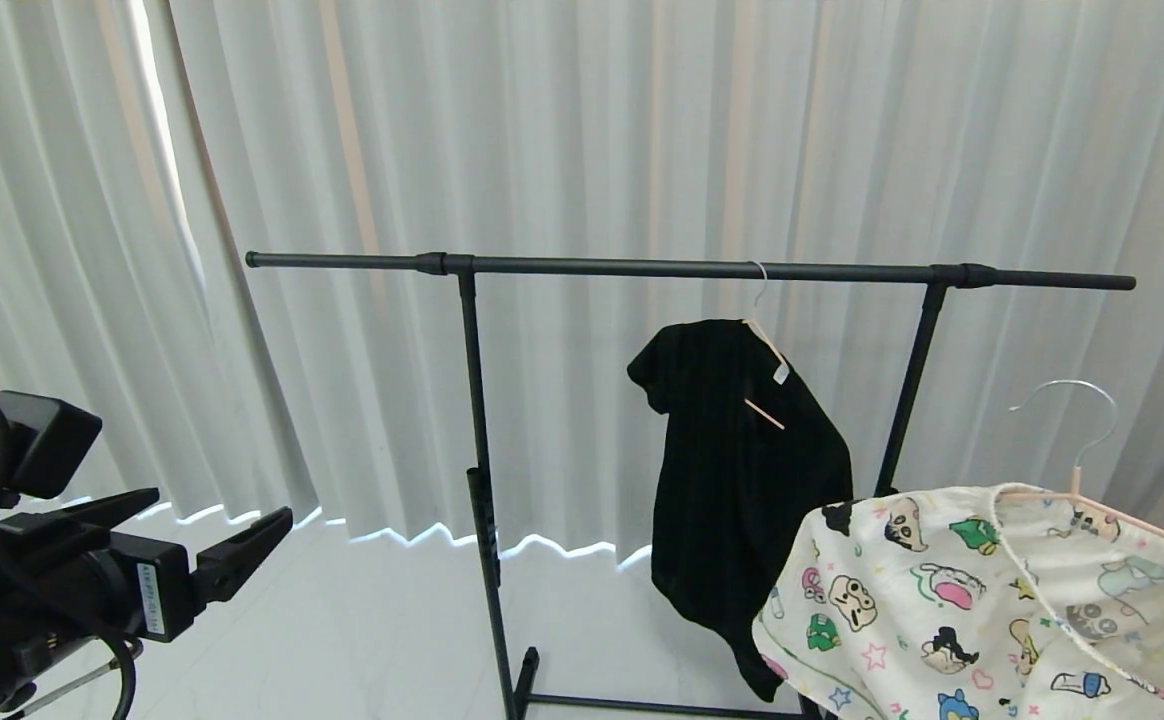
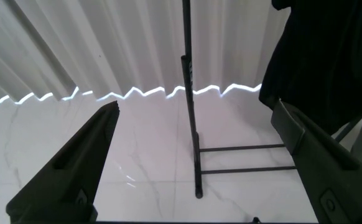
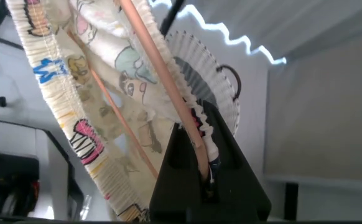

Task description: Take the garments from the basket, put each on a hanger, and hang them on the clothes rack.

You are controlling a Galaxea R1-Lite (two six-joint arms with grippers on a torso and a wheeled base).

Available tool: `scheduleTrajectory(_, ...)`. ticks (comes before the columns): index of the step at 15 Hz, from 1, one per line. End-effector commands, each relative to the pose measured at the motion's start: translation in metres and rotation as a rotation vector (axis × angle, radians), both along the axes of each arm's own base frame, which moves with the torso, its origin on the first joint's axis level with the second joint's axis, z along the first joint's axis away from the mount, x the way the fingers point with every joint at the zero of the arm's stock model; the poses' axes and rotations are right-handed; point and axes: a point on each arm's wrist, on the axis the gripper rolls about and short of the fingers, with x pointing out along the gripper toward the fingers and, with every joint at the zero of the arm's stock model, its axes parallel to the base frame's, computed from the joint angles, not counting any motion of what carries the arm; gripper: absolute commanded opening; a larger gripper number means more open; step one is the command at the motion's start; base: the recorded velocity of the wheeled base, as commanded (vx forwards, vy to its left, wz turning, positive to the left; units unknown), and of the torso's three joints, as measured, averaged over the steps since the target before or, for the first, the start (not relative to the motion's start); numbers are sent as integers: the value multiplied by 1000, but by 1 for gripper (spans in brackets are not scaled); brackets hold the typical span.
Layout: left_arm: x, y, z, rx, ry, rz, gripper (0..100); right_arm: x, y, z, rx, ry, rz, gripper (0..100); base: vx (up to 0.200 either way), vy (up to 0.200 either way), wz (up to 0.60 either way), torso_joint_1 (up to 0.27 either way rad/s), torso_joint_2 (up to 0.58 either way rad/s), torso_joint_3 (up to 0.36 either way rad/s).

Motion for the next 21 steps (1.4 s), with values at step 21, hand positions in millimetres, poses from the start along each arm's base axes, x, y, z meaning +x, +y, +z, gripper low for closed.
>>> scheduleTrajectory(21, 3, 0, -11, 87, 44, -25, 100, 33, -21, 17, 148, 70, -484, 0, 0, 0, 0, 0, 0, 0)
